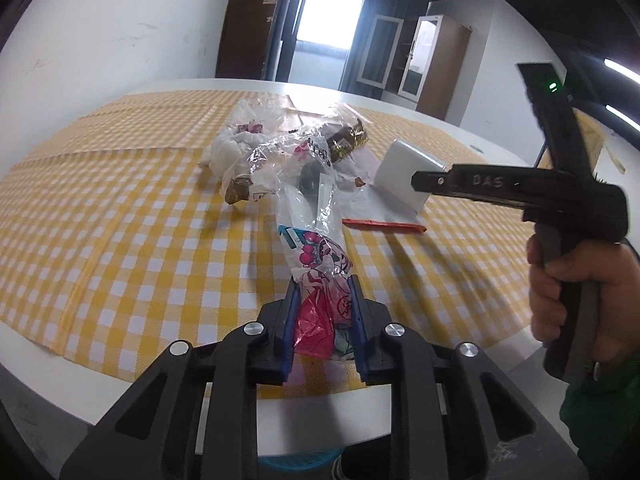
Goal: Collect trash
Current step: 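Grasp the clear pink-printed candy bag with the left tool while the right tool grasps the white square cup, then carry the candy bag and white cup down over the blue wastebasket with both tools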
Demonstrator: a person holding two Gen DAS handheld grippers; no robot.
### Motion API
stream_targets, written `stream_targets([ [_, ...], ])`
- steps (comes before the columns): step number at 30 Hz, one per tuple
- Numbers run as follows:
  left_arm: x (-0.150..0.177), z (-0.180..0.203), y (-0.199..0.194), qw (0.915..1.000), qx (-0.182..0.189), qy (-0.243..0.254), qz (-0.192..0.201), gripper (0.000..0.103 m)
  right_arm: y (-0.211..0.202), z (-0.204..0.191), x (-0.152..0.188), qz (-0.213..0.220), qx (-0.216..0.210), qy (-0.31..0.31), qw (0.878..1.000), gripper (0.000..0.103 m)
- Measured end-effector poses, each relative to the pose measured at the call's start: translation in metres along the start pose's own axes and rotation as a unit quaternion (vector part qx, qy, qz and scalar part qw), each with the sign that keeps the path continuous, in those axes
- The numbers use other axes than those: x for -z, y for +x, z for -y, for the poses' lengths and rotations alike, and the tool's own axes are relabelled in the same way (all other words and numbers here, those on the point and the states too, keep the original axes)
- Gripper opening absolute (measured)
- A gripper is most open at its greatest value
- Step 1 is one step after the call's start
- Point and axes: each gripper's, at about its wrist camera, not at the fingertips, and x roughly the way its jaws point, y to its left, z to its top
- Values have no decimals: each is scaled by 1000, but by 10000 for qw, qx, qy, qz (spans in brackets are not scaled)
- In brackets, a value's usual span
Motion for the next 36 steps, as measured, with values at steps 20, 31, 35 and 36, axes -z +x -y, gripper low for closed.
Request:
stream_targets([
  [20,19,-2,-79,9988,258,97,397,14,-71,-27,50,622,98,-216,9978,2],
  [31,46,4,-125,9979,474,212,382,14,-143,-65,105,1005,-244,-438,9937,2],
  [35,57,6,-150,9969,554,332,450,14,-166,-82,125,1140,-146,-755,9905,2],
  [36,59,6,-153,9968,558,349,453,14,-170,-84,130,1149,-159,-781,9902,2],
])
